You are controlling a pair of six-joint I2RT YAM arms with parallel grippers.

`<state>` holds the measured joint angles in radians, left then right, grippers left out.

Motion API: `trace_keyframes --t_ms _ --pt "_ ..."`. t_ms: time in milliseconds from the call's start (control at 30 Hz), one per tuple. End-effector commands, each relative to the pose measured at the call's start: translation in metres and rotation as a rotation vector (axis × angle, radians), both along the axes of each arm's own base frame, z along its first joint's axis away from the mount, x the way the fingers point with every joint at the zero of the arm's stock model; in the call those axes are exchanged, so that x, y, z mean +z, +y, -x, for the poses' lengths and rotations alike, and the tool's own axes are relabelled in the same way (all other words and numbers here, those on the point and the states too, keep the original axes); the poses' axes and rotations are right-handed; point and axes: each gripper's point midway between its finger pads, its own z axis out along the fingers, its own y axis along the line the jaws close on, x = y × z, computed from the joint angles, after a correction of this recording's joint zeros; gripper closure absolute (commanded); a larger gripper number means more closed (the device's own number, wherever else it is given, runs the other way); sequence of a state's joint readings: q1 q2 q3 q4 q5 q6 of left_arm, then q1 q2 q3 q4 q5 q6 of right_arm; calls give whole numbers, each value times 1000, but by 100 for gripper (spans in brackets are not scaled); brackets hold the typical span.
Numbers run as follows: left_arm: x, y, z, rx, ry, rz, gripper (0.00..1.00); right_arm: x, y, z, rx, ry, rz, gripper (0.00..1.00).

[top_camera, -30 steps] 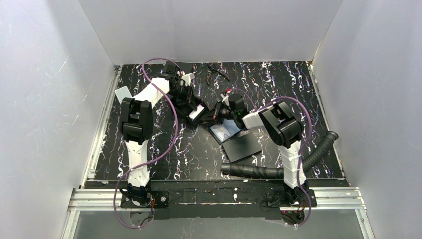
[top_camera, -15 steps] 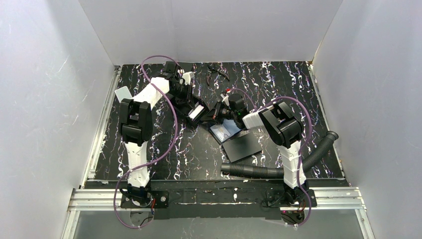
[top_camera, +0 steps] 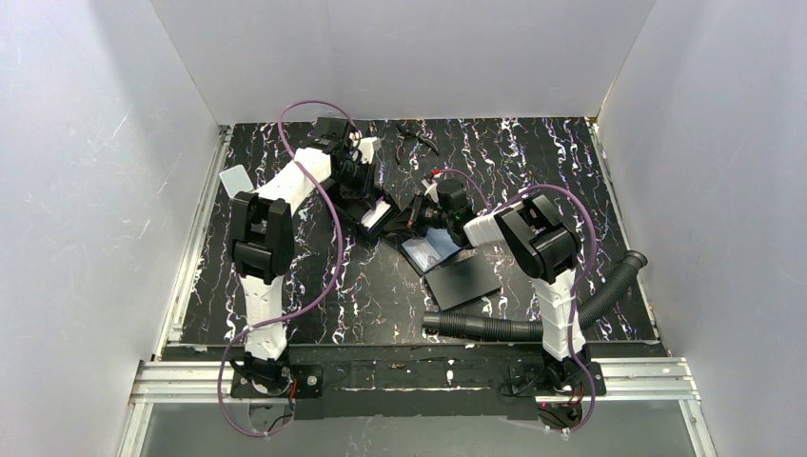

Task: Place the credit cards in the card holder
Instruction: Pick up the credit card from the storage box.

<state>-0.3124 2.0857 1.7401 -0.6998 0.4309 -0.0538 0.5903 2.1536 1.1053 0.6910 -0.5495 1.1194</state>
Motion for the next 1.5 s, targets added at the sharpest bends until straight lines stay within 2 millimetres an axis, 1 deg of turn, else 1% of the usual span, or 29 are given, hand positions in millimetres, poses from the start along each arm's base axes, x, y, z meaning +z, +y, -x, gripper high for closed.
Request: trace_keyframes --t_ms 0,167,333,467,633,800,1000,1233,1400,1467 --pt "28 -7 17 -38 -8 22 92 15 9 -11 0 -69 -38 99" --pt "31 -13 19 -50 2 59 90 17 10 -11 3 -72 -41 99" --pt "34 -20 20 -51 19 103 91 17 10 -11 3 -73 -42 99" --pt "35 -20 17 -33 24 121 99 18 10 -11 6 -74 -45 99" --pt "38 -21 17 -22 31 152 100 18 10 -10 6 -72 -46 99" --pt "42 -19 16 -19 17 147 100 17 10 -10 8 -71 -48 99" --pt "43 -12 17 -13 -8 104 100 17 10 -10 4 -66 -51 99" --pt "48 -5 18 -12 -50 40 100 16 2 -13 -23 -65 -21 98" --pt "54 0 15 1 -89 -1 100 23 0 -16 -18 -84 7 95" --pt "59 4 12 13 -116 -25 100 25 -2 -17 -12 -99 36 91"
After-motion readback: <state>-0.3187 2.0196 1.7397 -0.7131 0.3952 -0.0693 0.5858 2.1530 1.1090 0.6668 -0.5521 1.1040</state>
